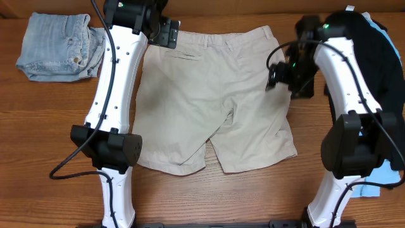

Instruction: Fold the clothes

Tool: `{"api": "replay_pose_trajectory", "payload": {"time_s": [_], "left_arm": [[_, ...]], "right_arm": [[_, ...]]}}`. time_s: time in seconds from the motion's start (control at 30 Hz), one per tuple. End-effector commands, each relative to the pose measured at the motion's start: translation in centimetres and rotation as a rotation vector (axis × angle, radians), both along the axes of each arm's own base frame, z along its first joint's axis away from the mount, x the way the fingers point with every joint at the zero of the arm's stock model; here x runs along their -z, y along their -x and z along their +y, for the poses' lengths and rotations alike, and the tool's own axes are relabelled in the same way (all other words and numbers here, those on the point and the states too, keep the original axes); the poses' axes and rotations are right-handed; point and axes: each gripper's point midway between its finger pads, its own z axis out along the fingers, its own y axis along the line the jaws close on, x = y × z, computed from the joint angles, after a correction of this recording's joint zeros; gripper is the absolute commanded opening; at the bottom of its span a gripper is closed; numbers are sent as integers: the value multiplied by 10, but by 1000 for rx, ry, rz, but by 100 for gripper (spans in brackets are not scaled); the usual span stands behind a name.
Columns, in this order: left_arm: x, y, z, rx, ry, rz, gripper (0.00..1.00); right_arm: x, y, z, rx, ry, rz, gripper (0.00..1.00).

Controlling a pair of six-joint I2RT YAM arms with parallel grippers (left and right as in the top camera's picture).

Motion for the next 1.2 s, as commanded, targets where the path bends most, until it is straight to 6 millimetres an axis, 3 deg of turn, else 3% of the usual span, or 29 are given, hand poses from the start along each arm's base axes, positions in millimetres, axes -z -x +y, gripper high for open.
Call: {"api": "replay_pose_trajectory", "payload": {"time_s": [0.0,0.2,0.33,0.5,0.67,0.9,1.07,1.17], "left_arm": [[-11,5,2,20,5,-11,100],[-4,6,3,19,1,10,100],[2,6,1,25,8,26,100],[11,6,0,26,8,43,100],[11,4,-1,26,9,35,100],[10,2,-1,23,14,26,100],[10,3,-1,23,12,32,100],[10,3,-1,23,12,31,100]], "right_arm": [[-9,23,2,29,30,-71,84],[-15,77,-2,73,26,-192,93],[11,117,-8,98,34,-200,89],[53,140,-14,140,63,-152,75],[74,147,-29,227,146,-130,70],[74,132,-38,268,194,-191,69],[80,131,-38,266,197,-178,56],[85,131,-40,266,212,-166,55]]}}
